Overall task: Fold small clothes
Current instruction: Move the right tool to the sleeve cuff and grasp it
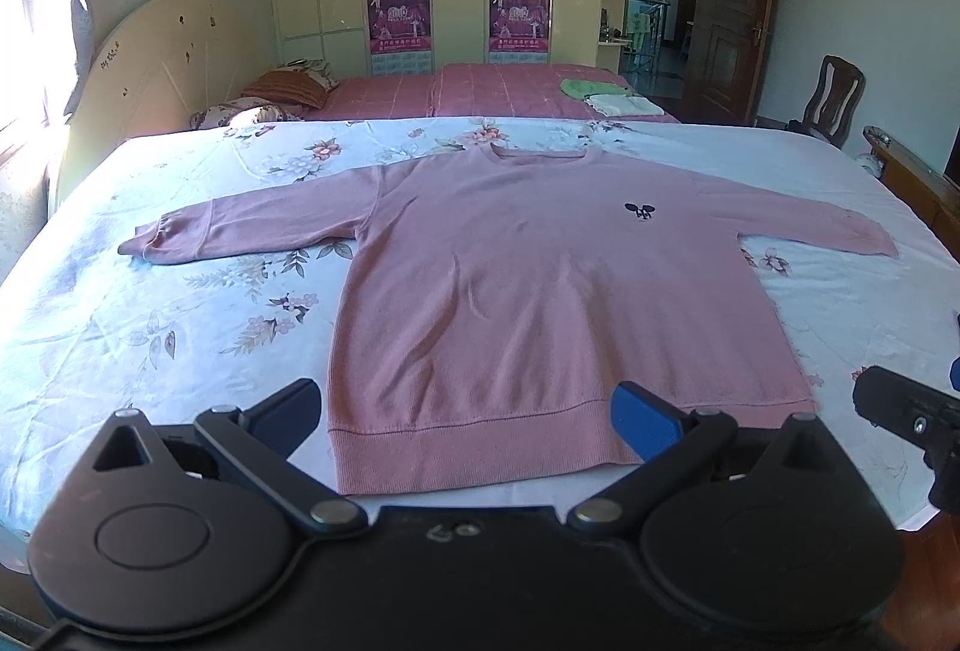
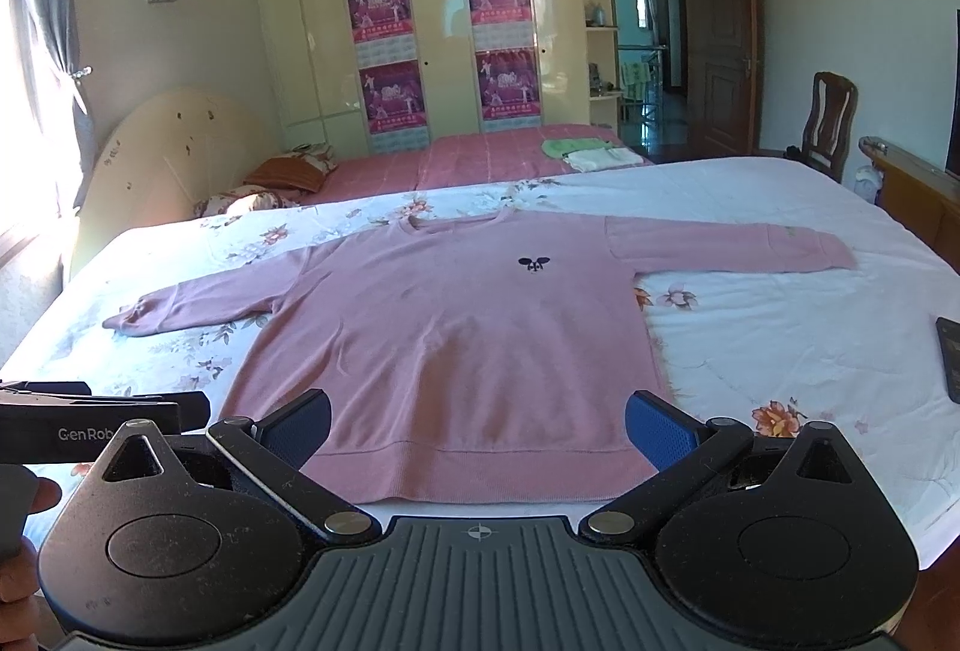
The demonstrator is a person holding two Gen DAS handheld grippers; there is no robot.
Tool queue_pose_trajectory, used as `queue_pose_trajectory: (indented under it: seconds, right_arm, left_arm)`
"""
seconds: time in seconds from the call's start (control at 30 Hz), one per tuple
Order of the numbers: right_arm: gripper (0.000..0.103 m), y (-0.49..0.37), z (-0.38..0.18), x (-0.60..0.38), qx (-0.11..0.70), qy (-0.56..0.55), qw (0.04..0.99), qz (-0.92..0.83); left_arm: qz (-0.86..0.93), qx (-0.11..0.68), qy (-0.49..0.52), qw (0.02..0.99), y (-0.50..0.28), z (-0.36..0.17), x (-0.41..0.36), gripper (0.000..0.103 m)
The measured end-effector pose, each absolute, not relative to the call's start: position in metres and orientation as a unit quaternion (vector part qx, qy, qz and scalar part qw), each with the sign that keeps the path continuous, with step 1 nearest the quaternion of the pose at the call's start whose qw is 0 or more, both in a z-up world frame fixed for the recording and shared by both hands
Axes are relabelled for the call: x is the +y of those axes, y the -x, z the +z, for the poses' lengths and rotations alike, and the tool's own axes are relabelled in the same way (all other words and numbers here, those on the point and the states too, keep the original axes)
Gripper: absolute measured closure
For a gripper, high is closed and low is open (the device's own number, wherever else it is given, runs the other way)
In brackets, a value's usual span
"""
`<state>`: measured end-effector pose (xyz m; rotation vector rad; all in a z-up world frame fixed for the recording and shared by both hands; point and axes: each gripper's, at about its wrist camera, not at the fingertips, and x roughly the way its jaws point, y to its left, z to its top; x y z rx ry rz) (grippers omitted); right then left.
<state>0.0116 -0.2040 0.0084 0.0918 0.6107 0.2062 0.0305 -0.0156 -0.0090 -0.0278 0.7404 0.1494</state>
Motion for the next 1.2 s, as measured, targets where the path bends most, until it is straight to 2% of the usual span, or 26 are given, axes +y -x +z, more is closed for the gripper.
queue_pose_trajectory:
  seconds: [0.67,1.2]
  right_arm:
    - [0.000,-0.111,-0.019,-0.252,0.299,-0.019,0.952,0.062]
    - [0.001,-0.240,-0.051,-0.344,0.319,-0.030,0.946,0.038]
  left_arm:
    - [0.096,0.375,0.009,0.922,-0.137,-0.030,-0.035,0.000]
    - [0.109,0.386,0.003,0.916,-0.247,-0.059,-0.078,0.000]
